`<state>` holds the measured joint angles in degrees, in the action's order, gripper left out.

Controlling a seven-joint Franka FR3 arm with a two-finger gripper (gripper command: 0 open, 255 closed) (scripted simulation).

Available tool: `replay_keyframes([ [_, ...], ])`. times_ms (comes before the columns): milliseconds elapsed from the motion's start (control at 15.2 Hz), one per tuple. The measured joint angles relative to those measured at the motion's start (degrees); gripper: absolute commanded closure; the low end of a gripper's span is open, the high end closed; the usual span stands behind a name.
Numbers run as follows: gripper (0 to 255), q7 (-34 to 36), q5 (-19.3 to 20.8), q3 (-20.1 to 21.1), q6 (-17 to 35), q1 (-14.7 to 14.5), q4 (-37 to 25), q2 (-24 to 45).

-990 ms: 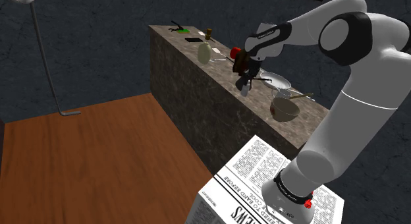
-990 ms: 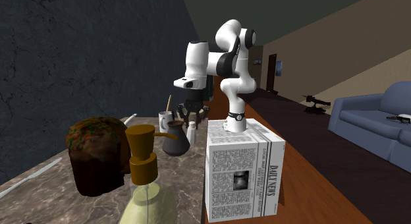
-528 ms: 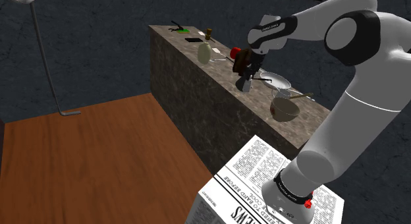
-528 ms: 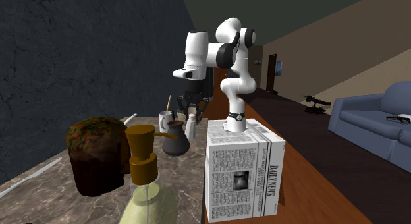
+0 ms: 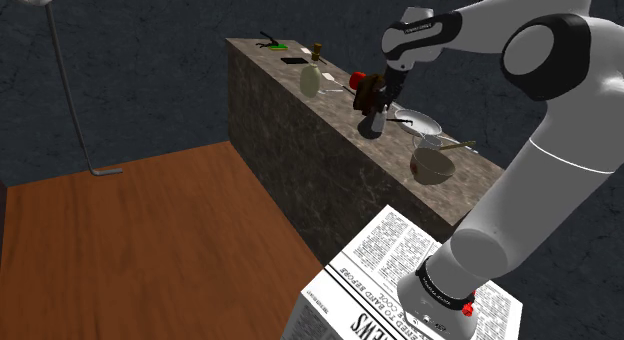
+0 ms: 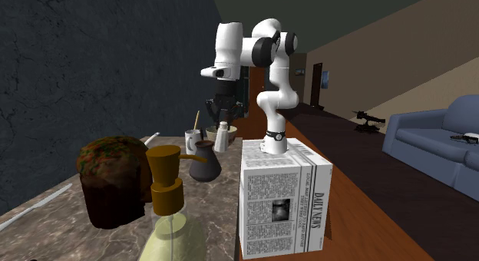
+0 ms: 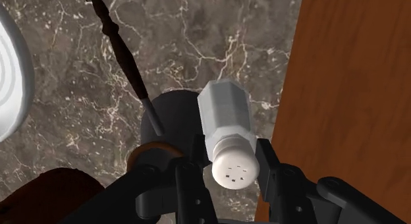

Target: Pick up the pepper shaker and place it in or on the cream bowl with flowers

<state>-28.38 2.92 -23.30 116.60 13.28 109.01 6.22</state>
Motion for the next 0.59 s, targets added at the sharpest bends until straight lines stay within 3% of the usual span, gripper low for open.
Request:
replay_keyframes([
  [594, 255, 0.1, 0.6, 0.1, -6.4, -0.3, -4.8, -1.7],
])
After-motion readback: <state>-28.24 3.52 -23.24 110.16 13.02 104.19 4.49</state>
